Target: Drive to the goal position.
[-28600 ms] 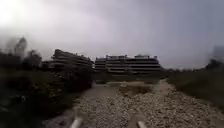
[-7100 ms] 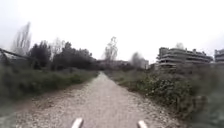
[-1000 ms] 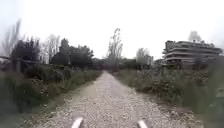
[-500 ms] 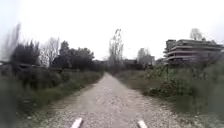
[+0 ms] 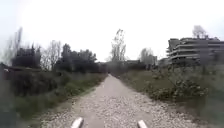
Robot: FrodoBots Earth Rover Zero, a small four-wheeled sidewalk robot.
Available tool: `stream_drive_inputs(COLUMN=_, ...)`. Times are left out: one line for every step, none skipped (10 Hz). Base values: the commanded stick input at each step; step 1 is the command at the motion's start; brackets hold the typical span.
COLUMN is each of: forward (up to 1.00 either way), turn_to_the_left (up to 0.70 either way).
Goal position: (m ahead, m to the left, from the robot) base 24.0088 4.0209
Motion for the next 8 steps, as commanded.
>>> stream_drive_inputs(forward=0.70, turn_to_the_left=-0.33)
stream_drive_inputs(forward=0.70, turn_to_the_left=-0.19)
stream_drive_inputs(forward=0.70, turn_to_the_left=-0.01)
stream_drive_inputs(forward=0.70, turn_to_the_left=0.00)
stream_drive_inputs(forward=0.70, turn_to_the_left=0.00)
stream_drive_inputs(forward=0.70, turn_to_the_left=0.00)
stream_drive_inputs(forward=0.70, turn_to_the_left=0.00)
stream_drive_inputs(forward=0.70, turn_to_the_left=0.00)
